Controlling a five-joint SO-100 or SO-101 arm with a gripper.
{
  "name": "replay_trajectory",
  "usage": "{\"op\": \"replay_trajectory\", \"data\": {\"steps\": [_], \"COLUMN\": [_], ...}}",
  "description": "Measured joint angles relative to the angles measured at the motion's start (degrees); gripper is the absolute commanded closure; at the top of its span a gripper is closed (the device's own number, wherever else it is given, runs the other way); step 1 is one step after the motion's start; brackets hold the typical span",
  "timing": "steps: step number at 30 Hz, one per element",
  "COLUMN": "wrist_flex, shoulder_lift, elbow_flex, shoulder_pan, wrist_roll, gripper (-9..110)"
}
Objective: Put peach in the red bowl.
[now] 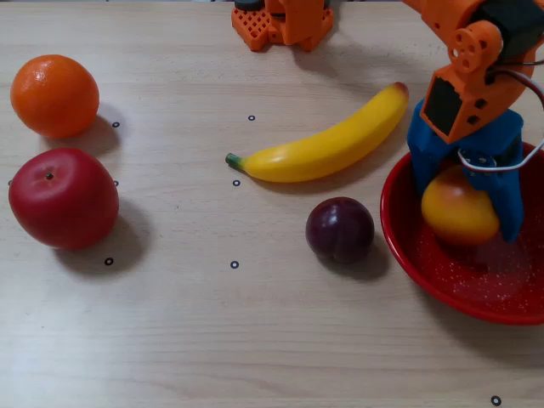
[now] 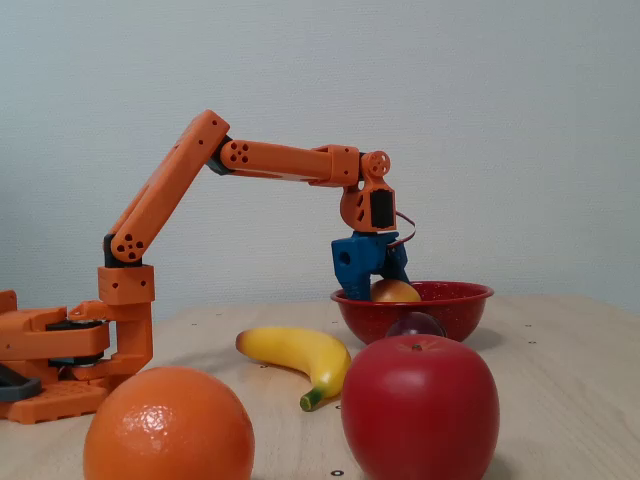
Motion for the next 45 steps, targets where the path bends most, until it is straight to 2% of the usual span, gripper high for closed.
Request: {"op": "replay_trajectory", "data": {"steps": [5,10,14,17,18,27,31,40,45], "wrist_flex": [-0.09,-3.6,-6.68,-7.21,-7.21,1.93,2.2,-2.37,-4.75], "shoulder_lift": [0.0,3.34,14.5,23.38,26.02,43.24,53.26,82.53,101.69], "elbow_flex": [0.0,0.0,0.0,0.0,0.0,0.0,6.59,37.0,59.06], "shoulder_pan": [0.09,0.09,0.44,2.02,2.64,8.61,12.48,23.38,25.14], "wrist_roll": [-1.14,-1.58,0.79,3.34,4.22,5.8,5.8,5.71,4.92], "gripper": [49,53,69,96,102,102,102,102,102]}}
